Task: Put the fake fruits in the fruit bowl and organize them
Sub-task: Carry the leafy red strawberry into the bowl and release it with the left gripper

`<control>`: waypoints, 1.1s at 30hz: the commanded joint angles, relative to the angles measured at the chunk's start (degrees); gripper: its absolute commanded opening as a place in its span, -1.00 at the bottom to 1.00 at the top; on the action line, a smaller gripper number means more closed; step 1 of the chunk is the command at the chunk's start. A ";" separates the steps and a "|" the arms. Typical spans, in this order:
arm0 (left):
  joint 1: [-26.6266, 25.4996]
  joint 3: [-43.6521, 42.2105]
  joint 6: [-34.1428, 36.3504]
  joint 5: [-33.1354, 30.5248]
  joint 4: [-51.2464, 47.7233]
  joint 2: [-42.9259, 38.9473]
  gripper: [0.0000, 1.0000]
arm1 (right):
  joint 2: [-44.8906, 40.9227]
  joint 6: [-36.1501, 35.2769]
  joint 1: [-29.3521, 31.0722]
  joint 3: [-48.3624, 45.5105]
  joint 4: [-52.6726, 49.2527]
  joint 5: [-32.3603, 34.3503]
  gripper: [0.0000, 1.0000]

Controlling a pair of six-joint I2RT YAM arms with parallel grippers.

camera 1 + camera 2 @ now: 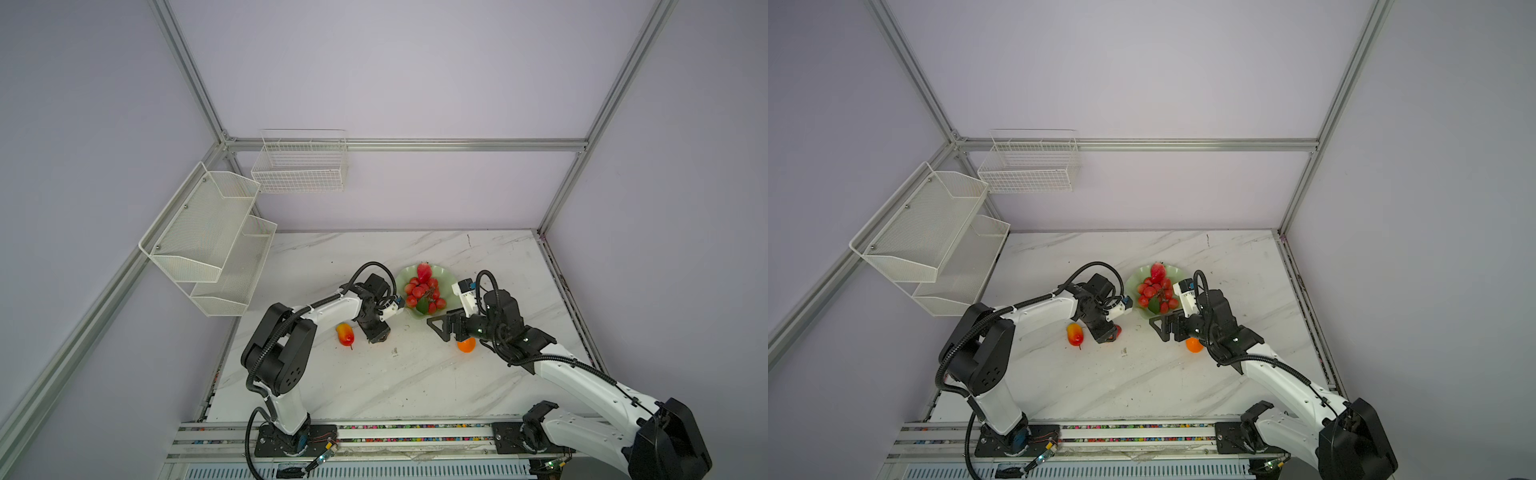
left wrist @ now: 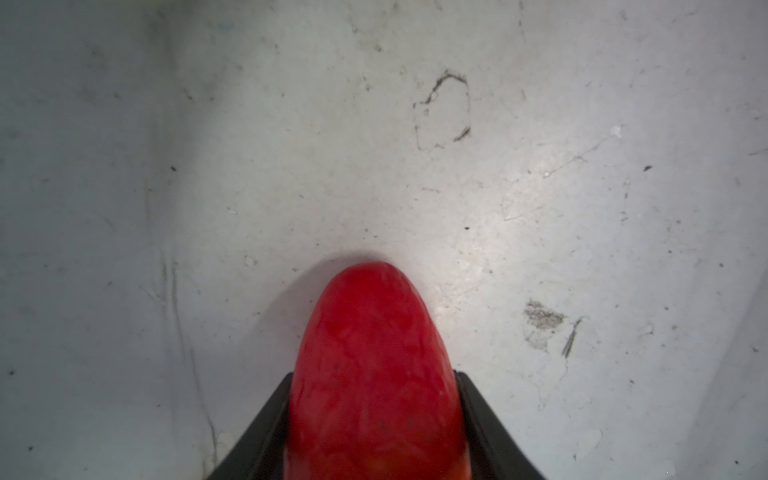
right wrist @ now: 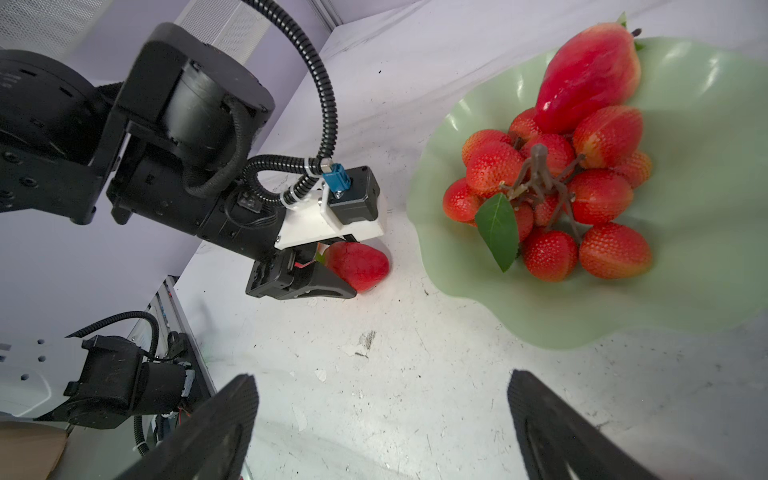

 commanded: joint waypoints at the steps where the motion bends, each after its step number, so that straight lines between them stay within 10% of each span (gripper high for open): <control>1: -0.26 3.32 1.01 0.61 -0.63 -3.23 -0.11 | -0.28 -0.80 -0.24 2.37 0.12 0.10 0.95; 10: 1.13 16.09 8.57 0.34 -0.63 -4.92 -0.17 | 2.03 -0.75 -0.33 5.74 0.40 0.25 0.95; 33: 2.20 48.04 15.39 0.22 0.87 20.99 -0.18 | 2.52 -0.84 -1.21 6.51 0.58 1.53 0.95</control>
